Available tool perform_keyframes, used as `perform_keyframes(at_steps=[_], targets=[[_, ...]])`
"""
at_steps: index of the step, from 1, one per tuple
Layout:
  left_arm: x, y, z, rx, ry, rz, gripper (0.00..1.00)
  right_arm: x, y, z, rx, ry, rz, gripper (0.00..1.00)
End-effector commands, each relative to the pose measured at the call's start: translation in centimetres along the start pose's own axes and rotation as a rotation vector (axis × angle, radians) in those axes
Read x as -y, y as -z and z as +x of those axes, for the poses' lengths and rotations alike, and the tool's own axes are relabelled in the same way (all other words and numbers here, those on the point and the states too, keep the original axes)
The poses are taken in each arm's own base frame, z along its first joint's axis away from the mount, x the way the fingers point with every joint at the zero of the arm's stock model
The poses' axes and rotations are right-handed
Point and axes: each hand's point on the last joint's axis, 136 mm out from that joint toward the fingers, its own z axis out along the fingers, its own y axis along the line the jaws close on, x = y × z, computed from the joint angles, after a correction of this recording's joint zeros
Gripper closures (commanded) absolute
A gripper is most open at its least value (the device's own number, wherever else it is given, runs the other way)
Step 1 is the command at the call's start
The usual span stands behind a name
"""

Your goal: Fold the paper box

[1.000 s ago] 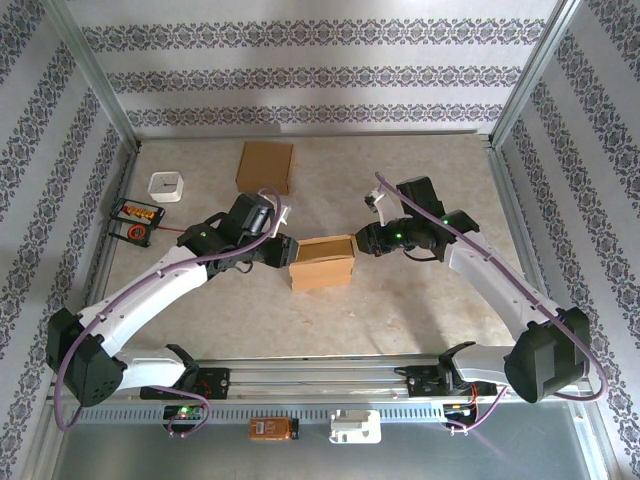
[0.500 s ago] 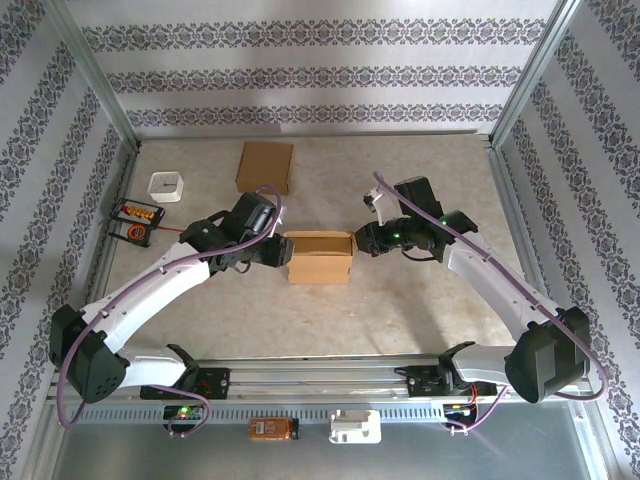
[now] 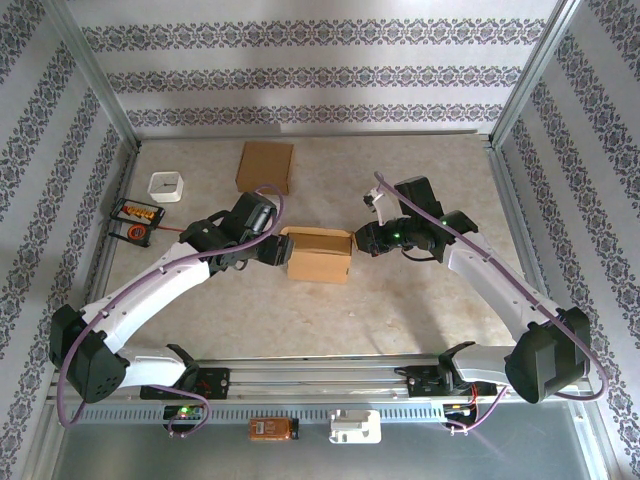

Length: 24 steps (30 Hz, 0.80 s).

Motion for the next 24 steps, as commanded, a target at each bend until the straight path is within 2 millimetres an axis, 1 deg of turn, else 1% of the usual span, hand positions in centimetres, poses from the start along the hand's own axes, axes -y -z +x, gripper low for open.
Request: perform_keyframes(at_steps=[1, 4, 6, 9, 11, 14, 17, 20, 22, 24], targets=[[0.1, 1.0, -2.8, 0.097, -0.143, -0.018, 0.36, -0.7, 0.4, -0.2, 0.009, 0.020, -0.008, 0.86], [0.7, 0.8, -3.1, 0.074, -0.202, 0.017, 0.41, -0.7, 0.4, -0.2, 0.009, 0.020, -0.009, 0.86], [0.7, 0.6, -3.2, 0.060, -0.219, 0.020, 0.46, -0.8, 0.4, -0.2, 0.009, 0.020, -0.010, 0.86], [0.5, 0.4, -3.5, 0.059, -0.203, 0.024, 0.56, -0.9, 0.4, -0.3, 0.011, 0.021, -0.010, 0.86], [0.7, 0.4, -3.5, 0.057, -0.194, 0.050, 0.61, -0.9, 0.5, -0.5, 0.014, 0.023, -0.010, 0.86], [1.0, 0.2, -3.3, 0.042, -0.190, 0.076, 0.62, -0.9, 0.5, -0.4, 0.014, 0.025, -0.008, 0.86], [0.7, 0.0, -3.1, 0.032, -0.179, 0.067, 0.64, -1.0, 0.5, -0.5, 0.014, 0.024, -0.011, 0.86], [0.5, -0.4, -2.8, 0.017, -0.172, 0.063, 0.60, -1.0, 0.4, -0.4, 0.011, 0.024, -0.011, 0.86], [0.2, -0.6, -2.7, 0.015, -0.163, 0.053, 0.60, -1.0, 0.3, -0.4, 0.009, 0.024, -0.011, 0.86], [-0.2, -0.9, -2.7, 0.019, -0.144, 0.044, 0.62, -1.0, 0.3, -0.3, 0.008, 0.023, -0.014, 0.86]])
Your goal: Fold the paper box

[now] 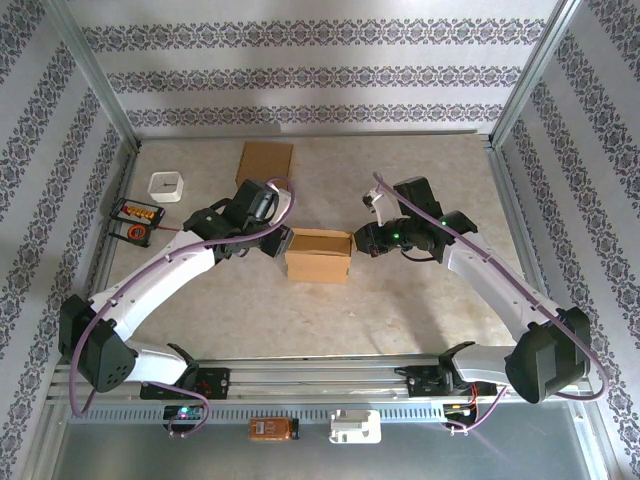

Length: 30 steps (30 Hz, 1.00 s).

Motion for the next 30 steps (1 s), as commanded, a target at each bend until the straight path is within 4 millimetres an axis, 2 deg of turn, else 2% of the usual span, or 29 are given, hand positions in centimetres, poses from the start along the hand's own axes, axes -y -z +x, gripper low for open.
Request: perform_keyframes(at_steps=[1, 9, 14, 21, 30], targets=[[-0.7, -0.4, -0.2, 0.008, 0.030, -0.010, 0.65, -0.8, 0.3, -0.4, 0.011, 0.020, -0.010, 0.86], [-0.3, -0.8, -0.1, 0.006, 0.087, 0.027, 0.82, -0.7, 0.3, -0.6, 0.016, 0.009, 0.010, 0.86], [0.4, 0.1, -1.0, 0.047, 0.158, 0.072, 0.98, -0.6, 0.3, -0.8, 0.028, -0.056, 0.043, 0.85], [1.3, 0.7, -1.6, 0.057, 0.303, 0.139, 1.00, -0.6, 0.9, -1.8, 0.090, -0.184, 0.053, 0.83], [1.5, 0.7, -1.7, 0.049, 0.342, 0.149, 1.00, -0.4, 0.4, -2.6, 0.127, -0.319, 0.034, 0.83]])
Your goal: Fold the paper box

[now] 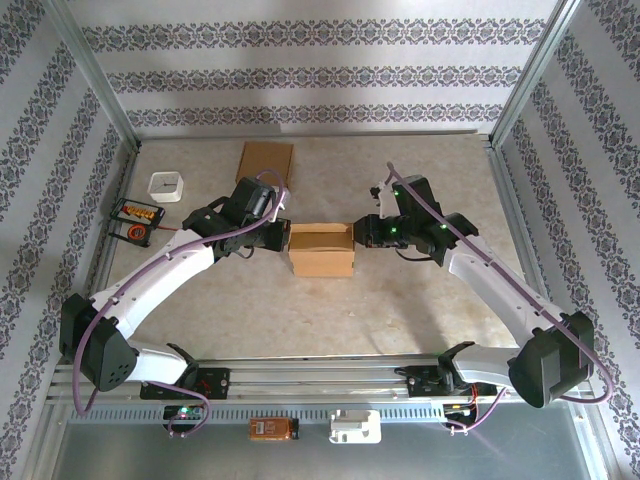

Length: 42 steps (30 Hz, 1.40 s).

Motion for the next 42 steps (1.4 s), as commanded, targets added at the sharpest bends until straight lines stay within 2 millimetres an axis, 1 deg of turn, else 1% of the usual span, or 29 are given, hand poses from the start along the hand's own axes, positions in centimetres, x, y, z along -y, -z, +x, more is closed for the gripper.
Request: perform_keyframes(at_steps=[1, 5, 11, 15, 21, 26, 32, 35, 38, 42], targets=[[0.7, 0.8, -1.2, 0.048, 0.039, 0.043, 1.00, -0.5, -0.1, -0.8, 0.034, -0.052, -0.014, 0.83], [0.6, 0.7, -1.2, 0.050, 0.047, 0.042, 1.00, 0.0, -0.7, -0.5, 0.021, -0.071, 0.001, 0.83], [0.6, 0.6, -1.2, 0.050, 0.047, 0.039, 1.00, -0.2, -1.1, -0.6, 0.010, -0.091, -0.016, 0.83], [0.5, 0.4, -1.2, 0.045, 0.055, 0.034, 1.00, -0.3, -1.4, -0.3, -0.004, -0.089, -0.032, 0.82], [0.4, 0.4, -1.1, 0.042, 0.068, 0.031, 1.00, 1.7, -2.2, 1.1, -0.029, -0.063, 0.042, 0.83], [0.4, 0.8, -1.4, 0.051, 0.100, 0.042, 1.00, 3.1, -2.3, 1.9, -0.044, -0.031, 0.103, 0.83], [1.0, 0.7, -1.9, 0.050, 0.201, 0.121, 1.00, 2.9, -2.2, 1.8, -0.039, -0.025, 0.097, 0.83], [0.9, 0.4, -2.0, 0.042, 0.281, 0.158, 1.00, 2.7, -2.3, 1.8, -0.042, -0.020, 0.092, 0.83], [0.6, 0.0, -1.7, 0.019, 0.318, 0.175, 1.00, 2.6, -2.5, 2.0, -0.049, -0.018, 0.091, 0.83], [0.3, -0.5, -1.2, 0.004, 0.325, 0.171, 1.00, 2.4, -2.6, 2.2, -0.055, -0.013, 0.087, 0.83]])
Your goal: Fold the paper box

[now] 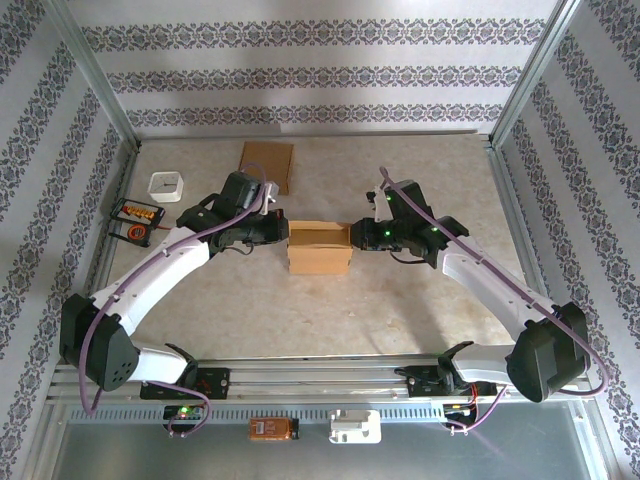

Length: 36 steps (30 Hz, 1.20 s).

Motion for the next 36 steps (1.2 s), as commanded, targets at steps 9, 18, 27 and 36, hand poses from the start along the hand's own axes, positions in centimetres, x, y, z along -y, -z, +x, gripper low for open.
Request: perform_keyframes(at_steps=[9, 18, 27, 36], targets=[[-0.5, -0.8, 0.9, -0.038, 0.046, 0.031, 1.00, 1.0, -1.0, 1.5, -0.053, 0.006, 0.045, 0.83], [-3.1, -1.6, 2.8, -0.084, 0.065, -0.045, 1.00, 1.0, -0.9, 1.5, -0.051, 0.010, 0.050, 0.83], [-4.4, -2.3, 4.1, -0.125, 0.074, -0.075, 0.92, 1.1, -1.5, 1.9, -0.073, 0.004, 0.050, 0.82], [-2.6, -0.9, 2.6, -0.053, 0.054, -0.012, 0.73, -1.1, -0.5, 0.3, -0.044, 0.010, -0.020, 0.73]])
